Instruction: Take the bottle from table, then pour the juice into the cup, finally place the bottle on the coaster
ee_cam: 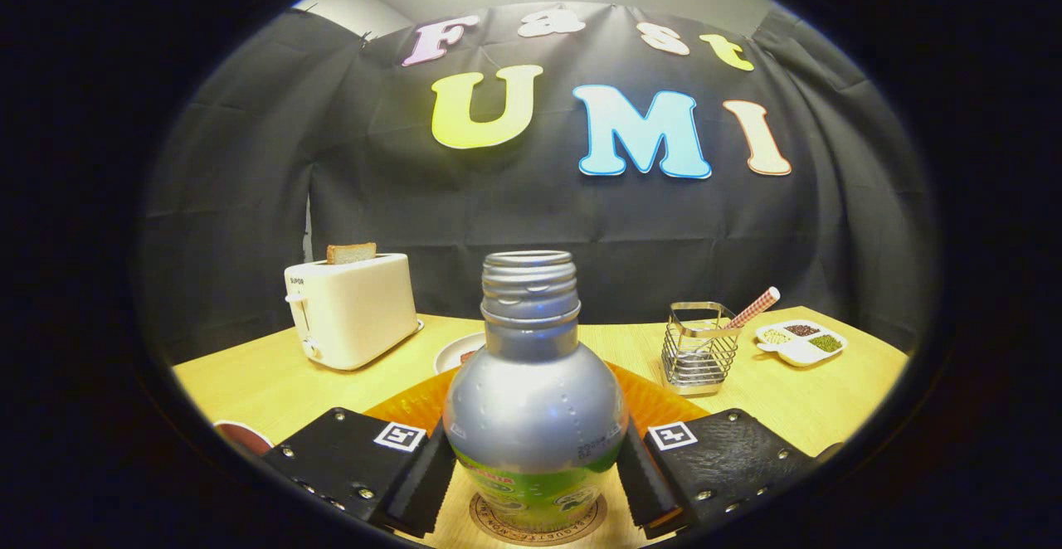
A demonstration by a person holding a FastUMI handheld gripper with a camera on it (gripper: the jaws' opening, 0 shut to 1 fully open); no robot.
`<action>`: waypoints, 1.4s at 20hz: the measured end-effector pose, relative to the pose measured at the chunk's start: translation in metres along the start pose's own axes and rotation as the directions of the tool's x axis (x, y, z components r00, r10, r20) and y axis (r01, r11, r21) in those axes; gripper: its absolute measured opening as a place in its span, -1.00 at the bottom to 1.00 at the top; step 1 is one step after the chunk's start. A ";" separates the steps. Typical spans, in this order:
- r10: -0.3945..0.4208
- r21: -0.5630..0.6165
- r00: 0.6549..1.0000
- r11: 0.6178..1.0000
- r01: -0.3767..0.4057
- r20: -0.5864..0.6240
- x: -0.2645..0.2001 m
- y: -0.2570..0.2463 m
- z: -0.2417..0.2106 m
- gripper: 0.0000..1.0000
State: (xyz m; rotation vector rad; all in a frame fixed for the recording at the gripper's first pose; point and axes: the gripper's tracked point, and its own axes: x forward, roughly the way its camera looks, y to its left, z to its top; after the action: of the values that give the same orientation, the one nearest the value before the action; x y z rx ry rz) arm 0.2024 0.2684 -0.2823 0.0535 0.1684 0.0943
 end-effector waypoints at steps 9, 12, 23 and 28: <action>0.002 0.044 1.000 0.999 -0.004 0.029 -0.020 -0.006 0.029 0.95; -0.010 0.075 0.999 0.997 0.007 0.049 -0.042 -0.017 0.057 0.95; -0.118 0.016 0.979 0.993 0.117 0.169 -0.142 -0.113 0.210 0.94; -0.143 -0.023 0.971 0.988 0.150 0.192 -0.179 -0.139 0.249 0.94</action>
State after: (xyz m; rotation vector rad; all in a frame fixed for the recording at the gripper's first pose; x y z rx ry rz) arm 0.0817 0.1017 -0.0167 0.0122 -0.0206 -0.0552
